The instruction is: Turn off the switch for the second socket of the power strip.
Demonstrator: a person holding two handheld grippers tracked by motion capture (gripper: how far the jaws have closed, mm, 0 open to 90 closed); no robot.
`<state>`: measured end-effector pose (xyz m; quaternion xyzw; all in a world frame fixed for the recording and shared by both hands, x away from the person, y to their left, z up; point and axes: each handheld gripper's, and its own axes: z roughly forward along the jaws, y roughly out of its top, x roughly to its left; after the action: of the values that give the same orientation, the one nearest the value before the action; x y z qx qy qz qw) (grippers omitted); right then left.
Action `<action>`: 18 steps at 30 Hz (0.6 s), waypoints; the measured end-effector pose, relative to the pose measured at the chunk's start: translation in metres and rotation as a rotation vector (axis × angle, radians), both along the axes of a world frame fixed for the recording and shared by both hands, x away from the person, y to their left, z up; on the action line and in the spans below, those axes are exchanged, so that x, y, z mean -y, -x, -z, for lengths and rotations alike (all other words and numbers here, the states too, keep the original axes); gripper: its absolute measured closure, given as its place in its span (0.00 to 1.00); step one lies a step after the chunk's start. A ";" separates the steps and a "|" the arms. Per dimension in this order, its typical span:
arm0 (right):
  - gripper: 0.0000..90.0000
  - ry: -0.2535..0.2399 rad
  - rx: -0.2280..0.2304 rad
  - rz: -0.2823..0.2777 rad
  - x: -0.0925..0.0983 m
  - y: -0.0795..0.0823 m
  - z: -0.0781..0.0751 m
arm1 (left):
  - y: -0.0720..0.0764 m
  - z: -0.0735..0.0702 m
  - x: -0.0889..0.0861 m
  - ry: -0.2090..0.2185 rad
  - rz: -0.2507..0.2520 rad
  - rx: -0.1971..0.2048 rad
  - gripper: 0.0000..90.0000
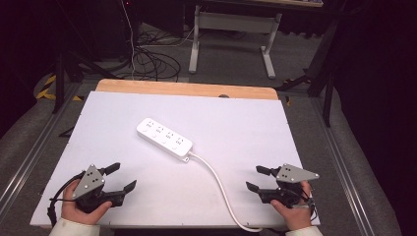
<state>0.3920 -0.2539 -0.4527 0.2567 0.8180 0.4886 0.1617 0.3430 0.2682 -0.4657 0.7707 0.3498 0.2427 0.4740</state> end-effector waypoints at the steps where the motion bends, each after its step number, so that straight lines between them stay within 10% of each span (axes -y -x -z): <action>1: 0.37 0.000 0.000 -0.001 0.000 0.000 0.000 | 0.000 0.000 0.000 0.000 0.000 0.000 0.25; 18: 0.38 -0.019 -0.006 -0.003 0.002 -0.001 0.001 | -0.001 -0.006 0.006 -0.020 0.000 -0.020 0.27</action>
<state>0.3930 -0.2562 -0.4536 0.2584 0.8143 0.4957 0.1562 0.3435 0.2617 -0.4596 0.7779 0.3522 0.2386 0.4626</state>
